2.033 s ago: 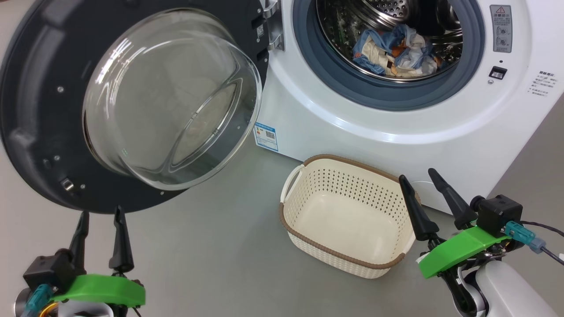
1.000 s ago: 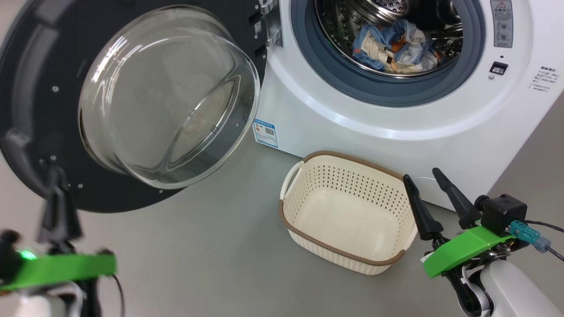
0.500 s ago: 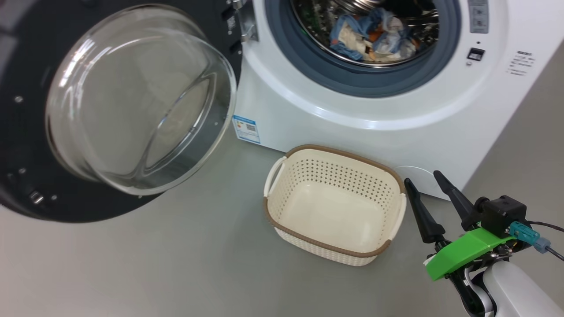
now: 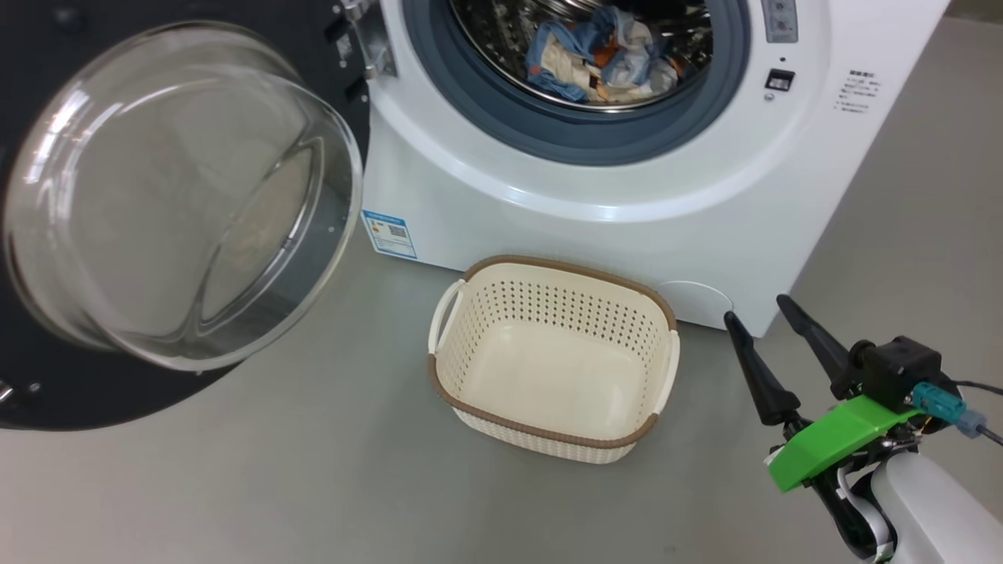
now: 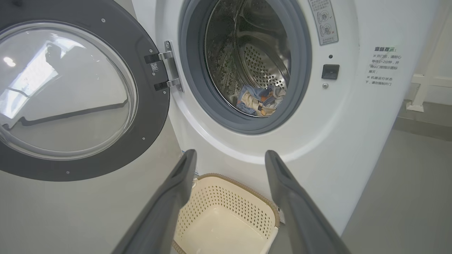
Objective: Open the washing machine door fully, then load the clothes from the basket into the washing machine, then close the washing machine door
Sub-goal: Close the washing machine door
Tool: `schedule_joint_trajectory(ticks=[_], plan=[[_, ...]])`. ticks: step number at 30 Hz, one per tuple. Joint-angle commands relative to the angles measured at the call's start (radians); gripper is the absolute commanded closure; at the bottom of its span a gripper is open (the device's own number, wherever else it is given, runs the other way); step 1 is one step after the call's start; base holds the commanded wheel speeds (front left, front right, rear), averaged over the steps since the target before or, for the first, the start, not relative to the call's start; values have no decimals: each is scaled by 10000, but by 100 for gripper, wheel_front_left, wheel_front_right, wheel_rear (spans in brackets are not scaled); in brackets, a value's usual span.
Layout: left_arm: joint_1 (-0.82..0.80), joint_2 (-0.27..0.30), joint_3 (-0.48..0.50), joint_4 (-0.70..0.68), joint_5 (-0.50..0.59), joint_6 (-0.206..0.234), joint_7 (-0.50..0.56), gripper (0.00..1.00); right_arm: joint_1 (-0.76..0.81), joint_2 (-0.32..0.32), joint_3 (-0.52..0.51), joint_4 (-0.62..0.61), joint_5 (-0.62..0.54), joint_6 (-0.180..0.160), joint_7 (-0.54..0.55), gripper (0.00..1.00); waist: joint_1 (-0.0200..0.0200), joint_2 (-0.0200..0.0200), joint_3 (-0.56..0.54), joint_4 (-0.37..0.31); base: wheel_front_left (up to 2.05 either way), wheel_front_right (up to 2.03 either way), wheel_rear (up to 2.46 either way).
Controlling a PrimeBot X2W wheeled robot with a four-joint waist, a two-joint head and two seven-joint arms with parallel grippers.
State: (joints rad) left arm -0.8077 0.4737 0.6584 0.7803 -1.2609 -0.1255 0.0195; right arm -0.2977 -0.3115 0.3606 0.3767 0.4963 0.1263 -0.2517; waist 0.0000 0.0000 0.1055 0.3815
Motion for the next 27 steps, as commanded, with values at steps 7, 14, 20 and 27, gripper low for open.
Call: schedule_joint_trajectory(ticks=[7, 14, 20, 27], plan=[[-544, 1253, 518, 2126, -622, -50, 544, 100, -405, -357, 245, -436, -47, 44, 223, 0, 0, 0, 498, -531, 0, 0, 0], [-572, 1499, 452, 3110, -674, -51, 787, 100, -383, -460, 198, -624, -99, 44, 354, 0, 0, 0, 685, -695, 0, 0, 0], [-592, 1500, 255, 3302, -796, -51, 1450, 100, -344, -491, 114, -765, -159, 44, 450, 0, 0, 0, 798, -724, 0, 0, 0], [-562, 1379, -276, 3506, -747, -51, 2626, 100, -320, -385, 60, -805, -244, 44, 542, 0, 0, 0, 757, -648, 0, 0, 0]])
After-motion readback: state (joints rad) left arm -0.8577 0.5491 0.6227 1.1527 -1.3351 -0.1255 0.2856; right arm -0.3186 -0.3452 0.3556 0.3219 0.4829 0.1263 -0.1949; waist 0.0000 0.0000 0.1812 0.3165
